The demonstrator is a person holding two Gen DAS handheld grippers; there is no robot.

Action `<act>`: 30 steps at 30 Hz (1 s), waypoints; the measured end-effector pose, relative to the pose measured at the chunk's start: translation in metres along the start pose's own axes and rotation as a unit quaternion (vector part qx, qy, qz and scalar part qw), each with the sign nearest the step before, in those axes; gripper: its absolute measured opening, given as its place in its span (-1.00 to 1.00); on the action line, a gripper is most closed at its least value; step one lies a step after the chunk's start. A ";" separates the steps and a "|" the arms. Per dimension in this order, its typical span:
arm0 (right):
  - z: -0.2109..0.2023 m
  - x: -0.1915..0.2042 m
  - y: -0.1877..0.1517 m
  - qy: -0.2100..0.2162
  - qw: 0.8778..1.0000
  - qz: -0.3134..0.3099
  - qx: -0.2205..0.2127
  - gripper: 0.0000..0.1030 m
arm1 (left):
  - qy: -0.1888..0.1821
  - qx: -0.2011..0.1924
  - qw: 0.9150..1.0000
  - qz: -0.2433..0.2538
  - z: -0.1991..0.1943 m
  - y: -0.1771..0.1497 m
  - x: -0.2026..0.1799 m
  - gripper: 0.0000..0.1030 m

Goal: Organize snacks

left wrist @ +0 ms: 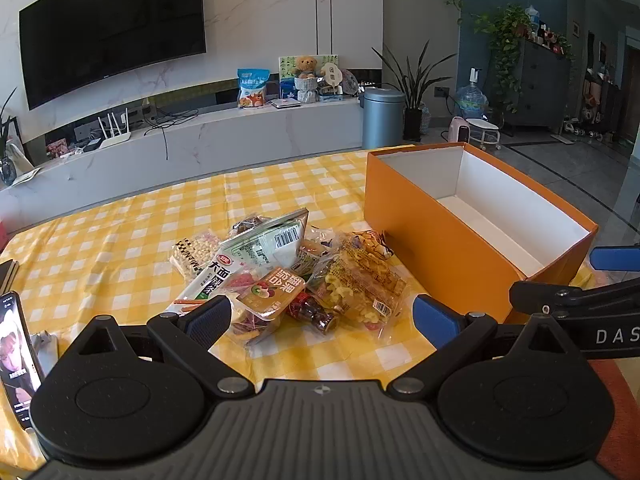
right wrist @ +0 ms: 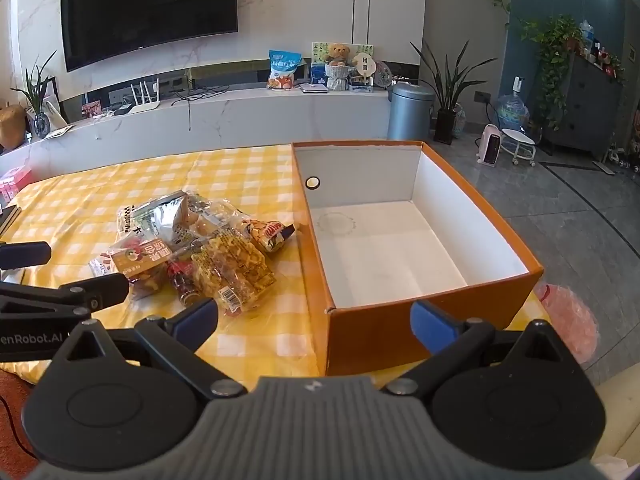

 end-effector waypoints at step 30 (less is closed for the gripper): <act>-0.005 -0.014 0.004 -0.018 1.000 0.009 -0.009 0.94 | -0.013 -0.011 1.000 0.002 -0.001 0.008 -0.004 1.00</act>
Point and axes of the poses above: each gripper's, at about its wrist camera, not at the fingertips, and z roughly the way its jaws point, x to its left, y to its top, the point moved 6 cm from there along z, roughly the way its jaws point, and after that the axes turned 2 degrees about -x, right-handed, at the moved point
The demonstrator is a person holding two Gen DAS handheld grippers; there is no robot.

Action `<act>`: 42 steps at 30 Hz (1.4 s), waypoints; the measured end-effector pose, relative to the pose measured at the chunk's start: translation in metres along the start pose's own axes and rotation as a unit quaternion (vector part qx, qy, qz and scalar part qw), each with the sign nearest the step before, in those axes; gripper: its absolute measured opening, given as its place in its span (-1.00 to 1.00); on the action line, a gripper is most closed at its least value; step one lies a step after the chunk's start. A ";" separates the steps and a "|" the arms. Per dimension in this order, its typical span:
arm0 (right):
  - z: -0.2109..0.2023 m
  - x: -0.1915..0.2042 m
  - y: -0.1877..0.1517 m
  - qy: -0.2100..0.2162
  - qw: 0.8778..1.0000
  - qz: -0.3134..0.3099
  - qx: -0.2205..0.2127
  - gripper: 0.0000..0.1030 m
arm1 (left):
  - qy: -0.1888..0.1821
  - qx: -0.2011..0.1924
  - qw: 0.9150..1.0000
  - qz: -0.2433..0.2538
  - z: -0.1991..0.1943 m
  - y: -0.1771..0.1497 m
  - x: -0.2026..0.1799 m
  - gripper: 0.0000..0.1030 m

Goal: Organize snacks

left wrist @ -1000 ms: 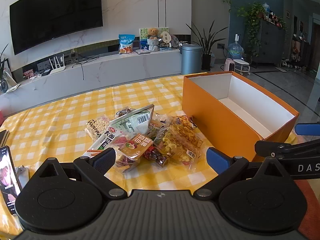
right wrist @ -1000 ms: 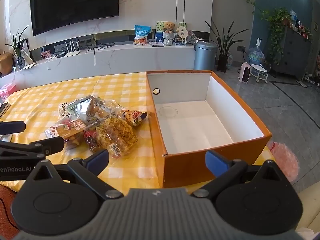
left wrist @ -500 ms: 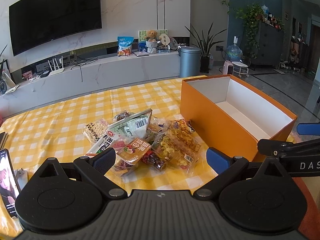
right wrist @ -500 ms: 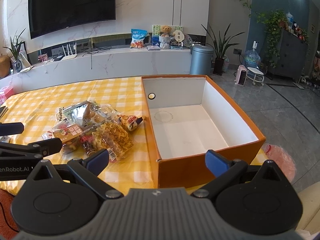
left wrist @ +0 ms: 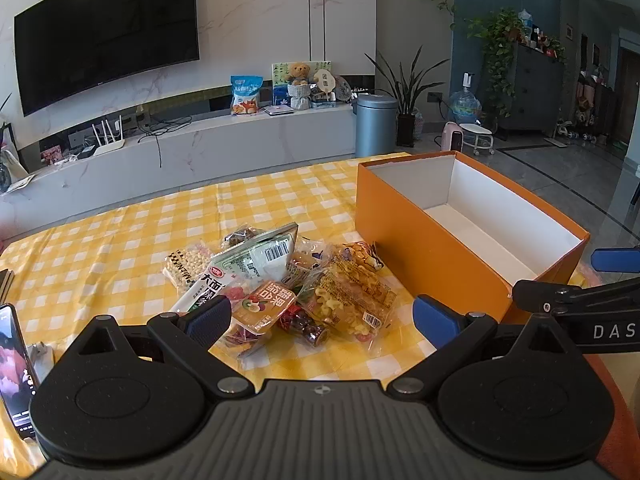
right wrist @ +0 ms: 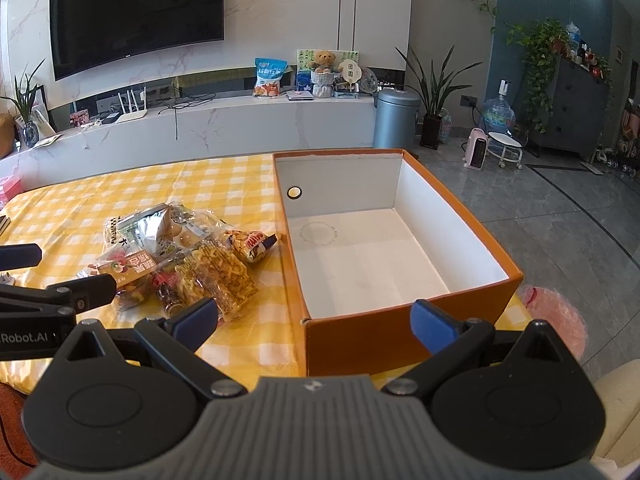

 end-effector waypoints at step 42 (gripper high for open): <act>0.003 -0.001 -0.004 0.001 1.000 0.003 0.011 0.94 | -0.003 0.000 1.000 0.002 0.001 0.000 -0.004 1.00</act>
Point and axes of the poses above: each gripper's, at about its wrist camera, not at the fingertips, and z roughly the way its jaws point, x to its left, y to its top, the point moved 6 cm from there along z, roughly the way its jaws point, and after that the axes turned 2 degrees about -x, right-handed, at the moved point
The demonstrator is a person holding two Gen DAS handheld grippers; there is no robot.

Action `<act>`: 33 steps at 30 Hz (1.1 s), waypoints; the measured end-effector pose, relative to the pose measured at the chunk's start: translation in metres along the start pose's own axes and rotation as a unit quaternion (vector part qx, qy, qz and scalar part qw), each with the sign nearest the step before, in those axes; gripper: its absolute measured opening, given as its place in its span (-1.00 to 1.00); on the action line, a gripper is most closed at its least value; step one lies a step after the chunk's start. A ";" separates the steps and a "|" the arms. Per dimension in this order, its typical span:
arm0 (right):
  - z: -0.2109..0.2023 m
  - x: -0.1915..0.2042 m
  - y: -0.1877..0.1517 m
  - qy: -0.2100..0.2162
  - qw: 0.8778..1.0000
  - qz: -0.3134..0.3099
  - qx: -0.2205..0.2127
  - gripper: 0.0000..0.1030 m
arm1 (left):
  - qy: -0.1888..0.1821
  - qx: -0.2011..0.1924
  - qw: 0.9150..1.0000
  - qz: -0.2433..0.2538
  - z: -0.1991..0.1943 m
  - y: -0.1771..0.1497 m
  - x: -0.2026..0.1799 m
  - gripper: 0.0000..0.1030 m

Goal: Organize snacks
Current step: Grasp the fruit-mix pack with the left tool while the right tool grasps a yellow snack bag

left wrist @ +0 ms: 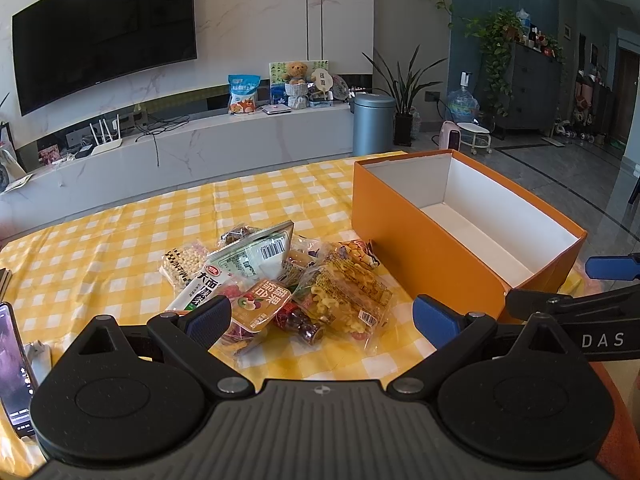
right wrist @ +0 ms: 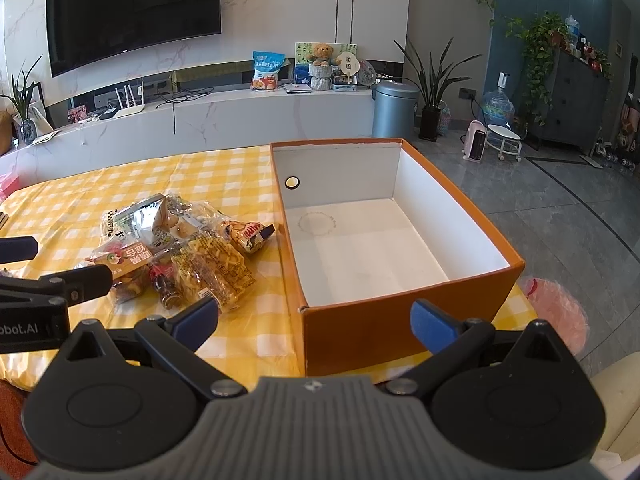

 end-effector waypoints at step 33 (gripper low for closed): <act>0.080 0.107 0.001 0.134 0.977 -0.168 -0.014 0.21 | 0.039 0.016 0.993 0.107 0.062 -0.046 0.059 0.70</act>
Point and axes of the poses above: each gripper's, at about its wrist camera, not at the fingertips, and z roughly the way its jaws point, x to its left, y to its top, the point moved 6 cm from there along z, roughly the way its jaws point, and after that the axes turned 2 degrees about -x, right-handed, at the moved point
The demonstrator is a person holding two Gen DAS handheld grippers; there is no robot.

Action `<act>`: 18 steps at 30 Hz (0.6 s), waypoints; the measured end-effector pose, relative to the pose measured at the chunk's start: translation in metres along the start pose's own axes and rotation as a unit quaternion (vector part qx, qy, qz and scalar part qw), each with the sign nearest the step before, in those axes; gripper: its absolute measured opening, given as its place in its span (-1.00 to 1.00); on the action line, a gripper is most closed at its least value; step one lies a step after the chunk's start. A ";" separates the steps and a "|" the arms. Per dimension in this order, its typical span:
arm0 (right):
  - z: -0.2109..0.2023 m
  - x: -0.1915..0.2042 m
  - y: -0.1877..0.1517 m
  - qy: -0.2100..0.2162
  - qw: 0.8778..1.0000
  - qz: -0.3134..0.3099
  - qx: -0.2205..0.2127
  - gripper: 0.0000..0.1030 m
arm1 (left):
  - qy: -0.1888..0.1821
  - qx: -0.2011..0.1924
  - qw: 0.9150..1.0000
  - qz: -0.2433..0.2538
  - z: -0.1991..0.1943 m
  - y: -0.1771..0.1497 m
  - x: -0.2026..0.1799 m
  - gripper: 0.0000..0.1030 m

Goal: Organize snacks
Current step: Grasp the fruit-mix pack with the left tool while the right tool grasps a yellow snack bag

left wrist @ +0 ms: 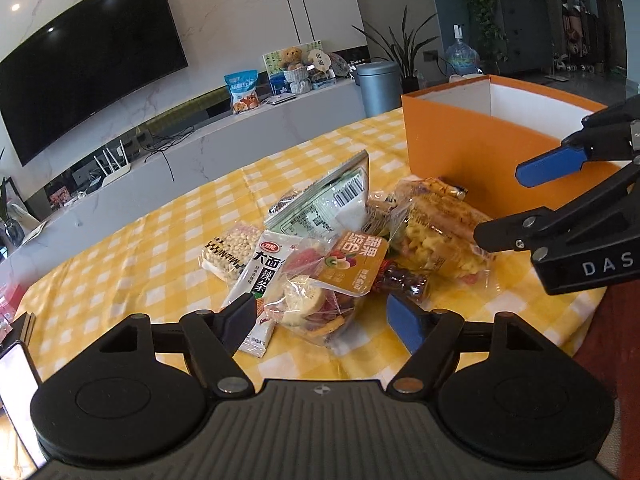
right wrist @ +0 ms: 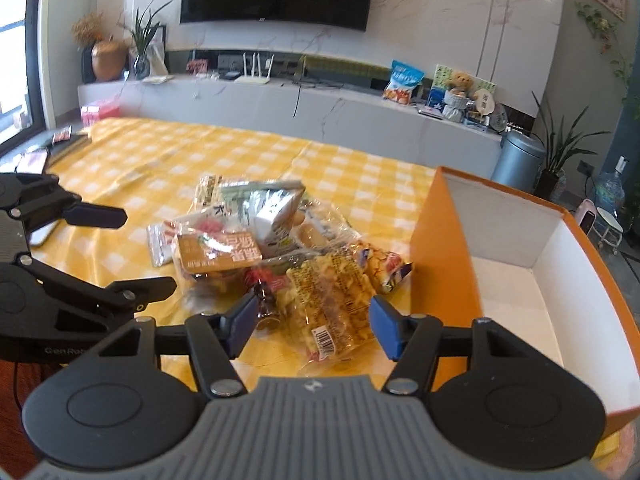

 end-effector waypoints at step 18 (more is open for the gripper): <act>0.083 0.018 -0.024 -0.051 0.983 -0.160 0.075 0.47 | -0.010 0.012 0.998 0.058 0.055 -0.005 0.006 0.83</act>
Point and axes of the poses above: each gripper's, at about its wrist camera, not at the fingertips, and z roughly the way its jaws point, x to its left, y to its top, the point moved 6 cm from there along z, roughly the way its jaws point, and after that the axes turned 2 degrees about -x, right-handed, at the moved point
